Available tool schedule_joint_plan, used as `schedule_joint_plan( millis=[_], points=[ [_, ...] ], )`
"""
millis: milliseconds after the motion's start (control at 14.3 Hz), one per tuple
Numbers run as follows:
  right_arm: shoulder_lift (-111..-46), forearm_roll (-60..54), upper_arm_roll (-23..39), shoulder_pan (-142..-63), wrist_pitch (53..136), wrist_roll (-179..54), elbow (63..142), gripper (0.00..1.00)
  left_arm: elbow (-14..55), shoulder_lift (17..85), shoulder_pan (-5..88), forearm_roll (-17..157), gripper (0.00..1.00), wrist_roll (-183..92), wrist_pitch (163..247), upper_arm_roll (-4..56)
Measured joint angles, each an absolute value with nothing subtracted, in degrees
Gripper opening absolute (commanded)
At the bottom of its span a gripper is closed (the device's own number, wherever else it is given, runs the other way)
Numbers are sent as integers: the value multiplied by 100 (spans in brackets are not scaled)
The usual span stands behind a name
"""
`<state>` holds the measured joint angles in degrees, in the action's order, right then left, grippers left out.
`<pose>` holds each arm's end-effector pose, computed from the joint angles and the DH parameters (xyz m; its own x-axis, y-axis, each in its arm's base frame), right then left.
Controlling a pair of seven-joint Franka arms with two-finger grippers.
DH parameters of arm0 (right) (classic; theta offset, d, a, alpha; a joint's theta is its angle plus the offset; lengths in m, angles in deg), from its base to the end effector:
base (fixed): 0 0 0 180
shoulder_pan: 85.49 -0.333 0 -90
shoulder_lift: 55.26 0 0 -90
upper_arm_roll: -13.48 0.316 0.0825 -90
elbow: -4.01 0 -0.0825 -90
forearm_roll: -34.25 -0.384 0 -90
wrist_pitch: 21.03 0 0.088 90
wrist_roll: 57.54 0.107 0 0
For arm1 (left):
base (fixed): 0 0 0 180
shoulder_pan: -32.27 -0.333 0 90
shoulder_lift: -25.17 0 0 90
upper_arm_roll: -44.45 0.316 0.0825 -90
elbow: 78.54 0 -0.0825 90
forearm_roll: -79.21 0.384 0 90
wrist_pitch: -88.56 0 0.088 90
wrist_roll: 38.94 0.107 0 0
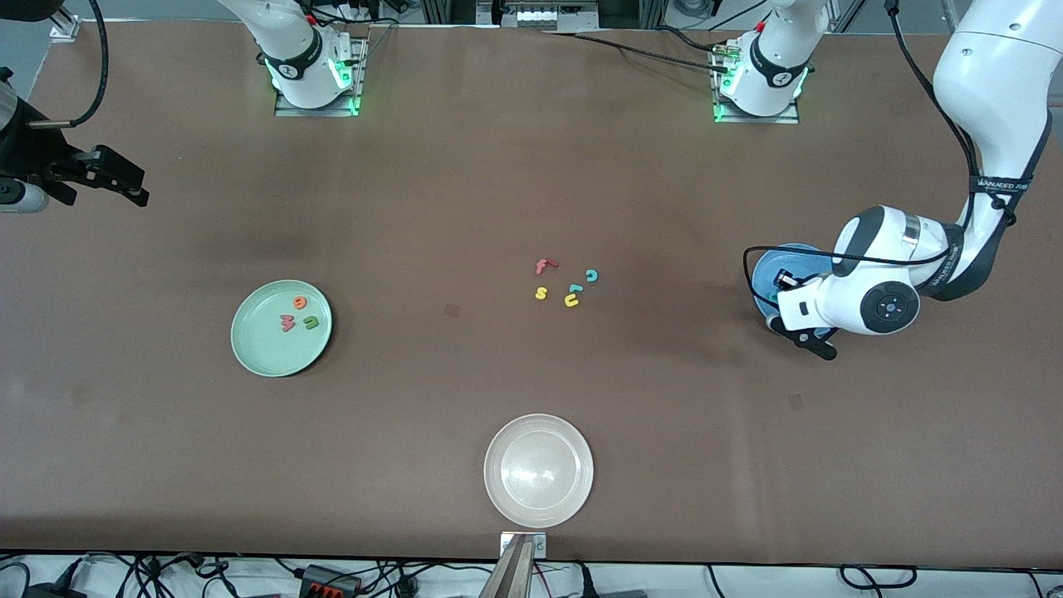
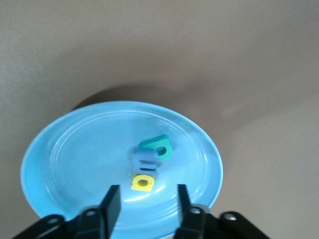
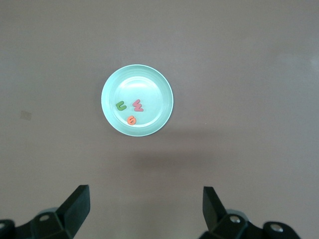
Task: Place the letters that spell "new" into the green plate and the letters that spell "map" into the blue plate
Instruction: 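Carry the blue w onto the blue plate and open the left gripper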
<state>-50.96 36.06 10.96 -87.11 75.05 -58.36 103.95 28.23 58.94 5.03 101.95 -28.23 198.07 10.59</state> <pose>0.5375 -0.0123 0.5923 1.0000 0.0020 0.0072 0.0018 -0.9996 0.0282 0.5872 -0.0282 0.2173 0.7959 -0.4662 -0.3861 -0.4651 -0.8793 0.1030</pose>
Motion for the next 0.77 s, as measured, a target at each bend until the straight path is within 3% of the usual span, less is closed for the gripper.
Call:
schedule_joint_plan(
  millis=[280,769],
  points=[
    [-5094,3606,1044,-8707,7353,-5836,10392,100,2230,5735,504,10195,100,-2823,19268,897],
    [-5089,3606,1042,-8706,7292,-5836,10388,100,-55,5446,636,10181,100,-2839,17273,479]
  ],
)
